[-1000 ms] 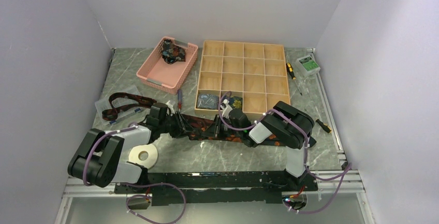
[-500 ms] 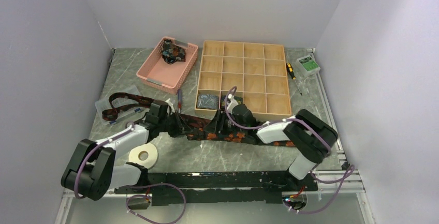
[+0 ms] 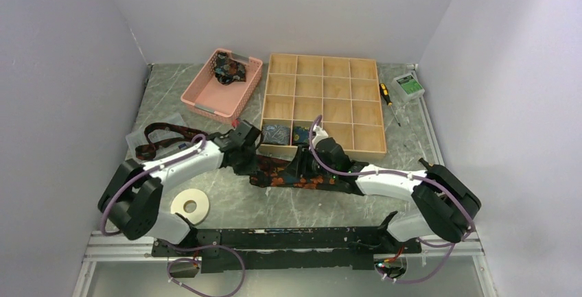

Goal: Roll the ties
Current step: Roll the tie at the center of the board.

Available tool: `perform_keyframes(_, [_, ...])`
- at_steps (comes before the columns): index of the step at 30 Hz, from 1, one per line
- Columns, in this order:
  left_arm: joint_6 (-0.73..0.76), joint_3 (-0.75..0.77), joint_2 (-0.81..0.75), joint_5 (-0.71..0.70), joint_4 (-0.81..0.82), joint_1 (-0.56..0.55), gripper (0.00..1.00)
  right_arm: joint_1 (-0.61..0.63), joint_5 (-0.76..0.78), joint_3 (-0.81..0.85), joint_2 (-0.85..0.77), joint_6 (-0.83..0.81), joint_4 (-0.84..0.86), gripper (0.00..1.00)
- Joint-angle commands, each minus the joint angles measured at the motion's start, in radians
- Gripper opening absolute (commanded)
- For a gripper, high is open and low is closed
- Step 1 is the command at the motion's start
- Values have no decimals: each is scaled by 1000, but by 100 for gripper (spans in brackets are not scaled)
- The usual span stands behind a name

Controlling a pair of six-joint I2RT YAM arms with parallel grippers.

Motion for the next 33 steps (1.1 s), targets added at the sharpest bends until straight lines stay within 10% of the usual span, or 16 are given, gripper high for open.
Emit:
perform_keyframes(1, [22,146,75,-187,-222,-61,3,-3,31,-21,-11,-26,-27,45])
perform_keyframes(11, [-38,465,339,-410,-563,-221,3,-13,89,-88,-102,-20,-54,42])
perform_keyframes(33, [-71,777,664,-416,-636,-358,3,-46,199,-278,-477,-17,-220,45])
